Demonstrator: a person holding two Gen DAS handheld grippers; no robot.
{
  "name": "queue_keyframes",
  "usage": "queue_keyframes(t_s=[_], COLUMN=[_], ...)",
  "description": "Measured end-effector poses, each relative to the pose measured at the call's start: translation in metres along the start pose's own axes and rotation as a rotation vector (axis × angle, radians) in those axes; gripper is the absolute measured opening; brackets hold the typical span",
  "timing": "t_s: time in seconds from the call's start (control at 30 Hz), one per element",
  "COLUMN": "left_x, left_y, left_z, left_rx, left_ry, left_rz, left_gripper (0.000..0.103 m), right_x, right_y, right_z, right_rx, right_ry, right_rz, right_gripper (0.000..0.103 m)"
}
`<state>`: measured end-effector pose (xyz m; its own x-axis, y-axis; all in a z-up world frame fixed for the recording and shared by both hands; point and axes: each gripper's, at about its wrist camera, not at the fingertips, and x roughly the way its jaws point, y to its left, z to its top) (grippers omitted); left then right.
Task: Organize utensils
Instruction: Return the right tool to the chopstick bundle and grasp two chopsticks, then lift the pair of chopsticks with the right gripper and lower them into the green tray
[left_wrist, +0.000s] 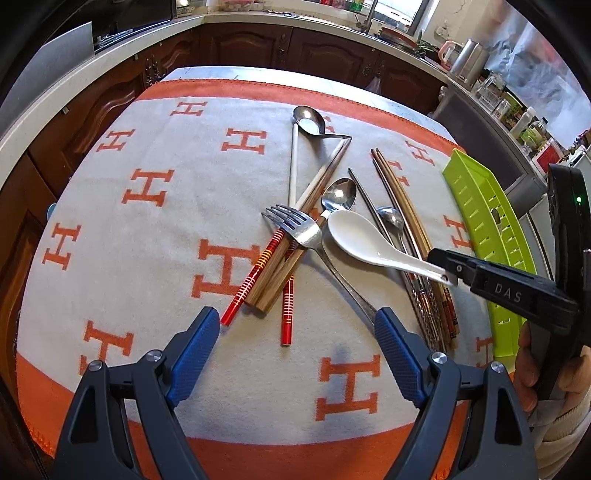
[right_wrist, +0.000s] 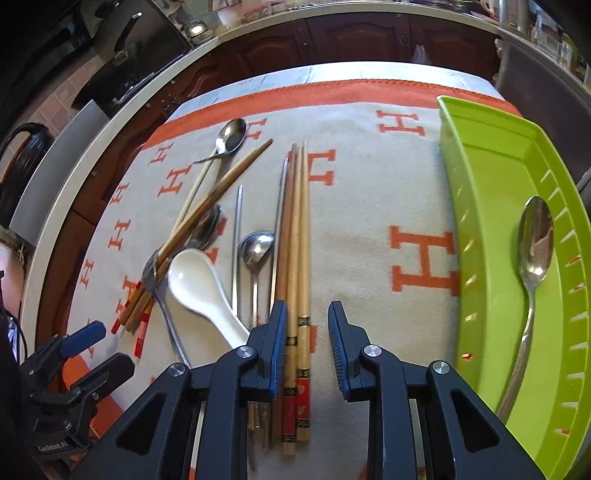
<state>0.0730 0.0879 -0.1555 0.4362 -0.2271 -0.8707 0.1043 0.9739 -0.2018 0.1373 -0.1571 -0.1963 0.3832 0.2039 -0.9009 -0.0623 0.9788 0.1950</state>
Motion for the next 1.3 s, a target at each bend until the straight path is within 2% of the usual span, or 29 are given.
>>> queue_keyframes(t_s=[0.3,0.6,0.93,1.1,1.17,1.2,1.27,1.3], left_x=[0.002,0.003,0.005,0.007,0.007,0.006,0.005,0.005], left_y=[0.002,0.003,-0.001,-0.001,-0.001,0.0,0.0,0.001], left_z=[0.0,-0.001,-0.003,-0.003,-0.003,-0.003,-0.003,-0.003], left_rx=[-0.006,-0.011,-0.004,-0.007,-0.008,-0.008,-0.009,-0.01], left_ry=[0.003,0.007,0.019,0.026,0.025,0.023,0.02,0.019], left_rz=[-0.012,-0.019,-0.021,-0.022,-0.023,-0.022,-0.022,-0.022], left_gripper=[0.084,0.084,0.084,0.084,0.084,0.084,0.084,0.084], right_x=[-0.002,-0.007,-0.002,0.006,0.007,0.007,0.004,0.003], right_y=[0.017,-0.002,0.008,0.028,0.029,0.028,0.022,0.02], right_z=[-0.009,-0.01,-0.002,-0.001,0.0,0.001,0.002,0.002], right_rx=[-0.048,0.013,-0.058,-0.201,-0.218,-0.218,-0.196,-0.185], right_ry=[0.012,0.005,-0.013,-0.022,-0.025,-0.023,-0.022,-0.018], right_rz=[-0.002,0.016,-0.077,-0.197,-0.202,-0.195,-0.191,-0.179], right_gripper=[0.024,0.024,0.025,0.024,0.024,0.023,0.012,0.012])
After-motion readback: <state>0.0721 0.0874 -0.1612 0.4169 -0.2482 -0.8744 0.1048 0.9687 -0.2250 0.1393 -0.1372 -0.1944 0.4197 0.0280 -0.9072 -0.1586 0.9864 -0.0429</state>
